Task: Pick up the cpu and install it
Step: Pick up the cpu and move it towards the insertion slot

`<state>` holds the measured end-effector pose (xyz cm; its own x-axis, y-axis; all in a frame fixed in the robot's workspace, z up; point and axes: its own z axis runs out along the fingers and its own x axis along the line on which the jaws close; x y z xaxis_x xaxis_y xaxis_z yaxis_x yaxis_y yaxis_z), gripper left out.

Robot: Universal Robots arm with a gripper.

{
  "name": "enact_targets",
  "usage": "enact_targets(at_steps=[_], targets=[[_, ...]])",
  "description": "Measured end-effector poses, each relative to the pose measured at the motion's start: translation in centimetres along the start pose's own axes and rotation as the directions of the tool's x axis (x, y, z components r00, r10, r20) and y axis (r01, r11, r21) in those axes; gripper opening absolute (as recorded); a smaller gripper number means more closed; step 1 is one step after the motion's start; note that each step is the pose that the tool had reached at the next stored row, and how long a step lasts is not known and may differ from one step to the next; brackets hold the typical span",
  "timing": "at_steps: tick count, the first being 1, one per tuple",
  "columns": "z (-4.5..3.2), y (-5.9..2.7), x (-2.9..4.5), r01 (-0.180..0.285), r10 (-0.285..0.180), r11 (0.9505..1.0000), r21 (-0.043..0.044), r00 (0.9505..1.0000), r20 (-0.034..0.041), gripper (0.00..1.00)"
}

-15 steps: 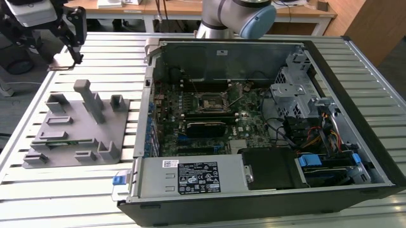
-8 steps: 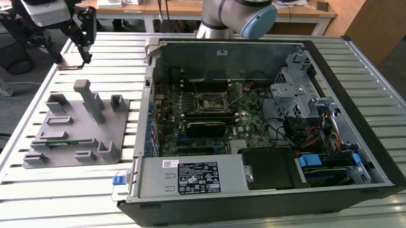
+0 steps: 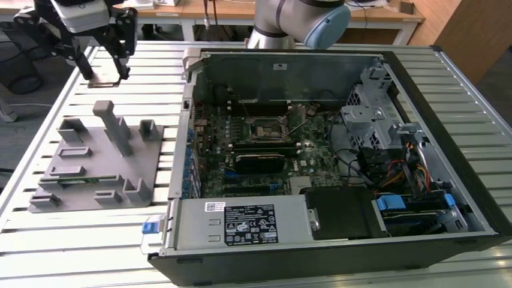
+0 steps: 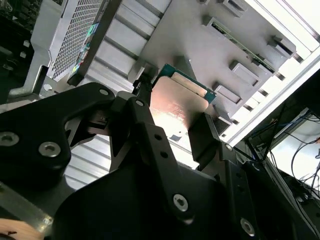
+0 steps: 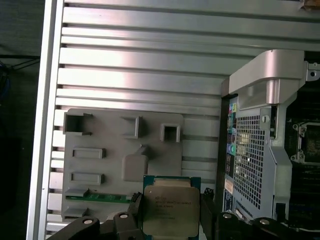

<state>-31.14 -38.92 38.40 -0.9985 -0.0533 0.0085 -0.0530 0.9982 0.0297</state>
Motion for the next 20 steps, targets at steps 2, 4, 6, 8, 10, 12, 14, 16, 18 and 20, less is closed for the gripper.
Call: enact_targets(at_steps=[2,4,6,8,10,12,14,16,18,20], targets=[[-0.01,0.0,-0.51,0.0,0.0,1.0,0.0,1.0,0.0,0.55],[-0.02,-0.01,-1.03,0.0,0.0,1.0,-0.0001,1.0,0.0001,0.55],[-0.03,-0.02,-1.59,0.0,0.0,1.0,-0.0001,1.0,0.0001,0.55],[-0.04,-0.03,-2.12,0.0,0.0,1.0,0.0,1.0,-0.0001,0.55],[-0.05,-0.04,-2.65,0.0,0.0,1.0,0.0,1.0,0.0,0.55],[-0.06,-0.04,-3.21,0.0,0.0,1.0,0.0,1.0,0.0,0.55],[-0.06,-0.05,-3.81,0.0,0.0,1.0,-0.0001,1.0,0.0001,0.55],[-0.08,-0.06,-4.4,0.0,0.0,1.0,0.0,1.0,0.0,0.55],[-0.08,-0.09,-4.98,0.0,0.0,1.0,0.0,1.0,0.0,0.55],[-0.08,-0.12,-5.49,0.0,0.0,1.0,-0.0001,1.0,0.0001,0.55]])
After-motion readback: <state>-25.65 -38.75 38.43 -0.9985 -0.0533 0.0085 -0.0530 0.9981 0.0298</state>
